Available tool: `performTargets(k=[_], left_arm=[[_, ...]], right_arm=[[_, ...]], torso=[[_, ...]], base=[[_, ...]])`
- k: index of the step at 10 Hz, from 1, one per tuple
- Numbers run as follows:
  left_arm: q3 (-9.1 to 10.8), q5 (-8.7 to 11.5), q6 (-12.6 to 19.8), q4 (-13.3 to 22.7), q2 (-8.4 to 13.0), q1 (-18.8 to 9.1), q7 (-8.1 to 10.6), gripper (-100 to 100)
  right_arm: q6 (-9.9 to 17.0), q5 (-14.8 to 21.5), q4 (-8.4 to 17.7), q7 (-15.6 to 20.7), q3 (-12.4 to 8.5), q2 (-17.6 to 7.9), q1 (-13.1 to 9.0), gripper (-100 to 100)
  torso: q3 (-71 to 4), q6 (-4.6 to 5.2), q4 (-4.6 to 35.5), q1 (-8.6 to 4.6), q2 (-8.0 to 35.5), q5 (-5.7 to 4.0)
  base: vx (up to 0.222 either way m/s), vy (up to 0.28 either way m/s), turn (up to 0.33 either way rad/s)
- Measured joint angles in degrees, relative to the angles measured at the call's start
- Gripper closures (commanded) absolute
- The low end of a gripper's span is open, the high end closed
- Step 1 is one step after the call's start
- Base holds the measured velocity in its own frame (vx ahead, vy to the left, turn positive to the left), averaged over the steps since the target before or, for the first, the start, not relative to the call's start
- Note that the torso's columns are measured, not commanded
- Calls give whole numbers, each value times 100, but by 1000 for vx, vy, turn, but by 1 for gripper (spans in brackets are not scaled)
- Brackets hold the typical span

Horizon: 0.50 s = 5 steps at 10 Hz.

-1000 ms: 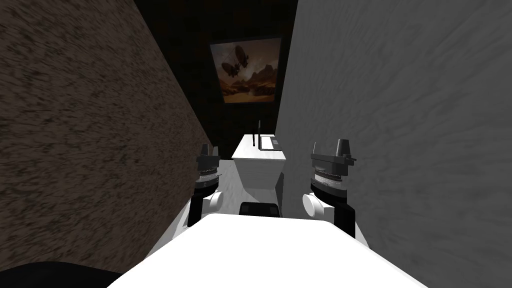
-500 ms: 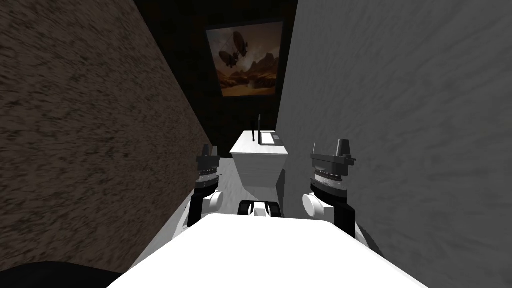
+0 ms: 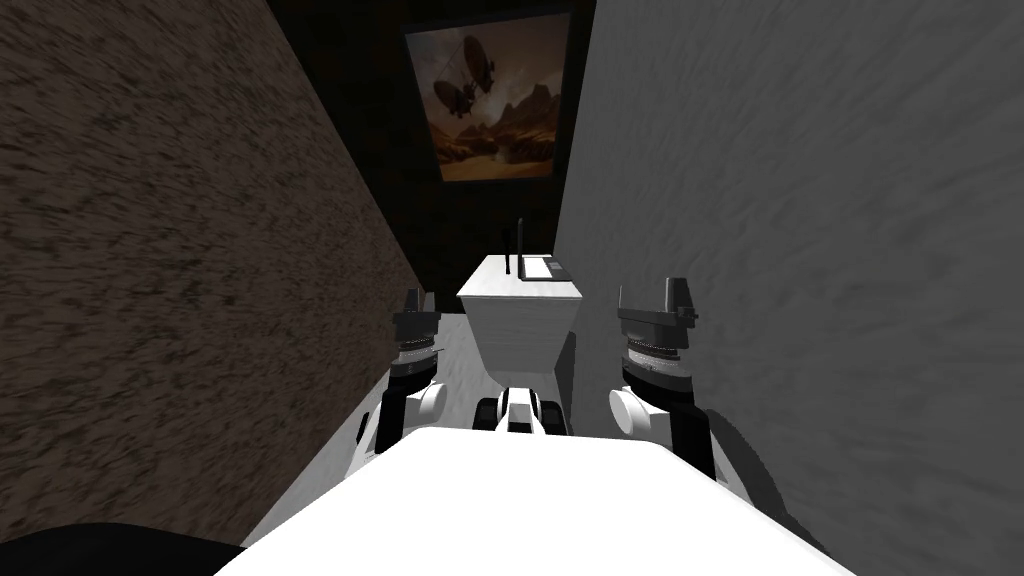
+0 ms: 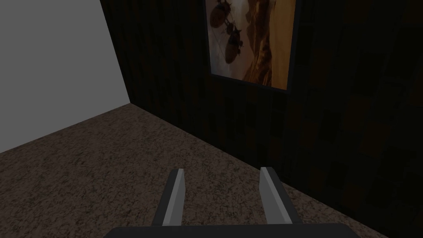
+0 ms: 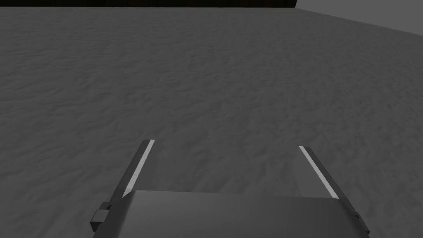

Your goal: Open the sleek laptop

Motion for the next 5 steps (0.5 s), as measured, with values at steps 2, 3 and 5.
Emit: performTargets(k=[2, 3, 5], left_arm=[[0, 0, 0, 0, 0, 0, 0, 0], [0, 0, 0, 0, 0, 0, 0, 0], [0, 0, 0, 0, 0, 0, 0, 0]], right_arm=[[47, 182, 125, 79, -53, -316, -23, -100], [92, 289, 191, 127, -103, -485, -52, -100], [198, 546, 311, 231, -209, -823, -62, -100]], torso=[[-5, 0, 7, -4, 7, -1], [-3, 0, 8, -5, 10, -2], [-1, 0, 9, -8, 14, -2]], base=[[41, 96, -34], [44, 115, -45], [43, 116, -53]])
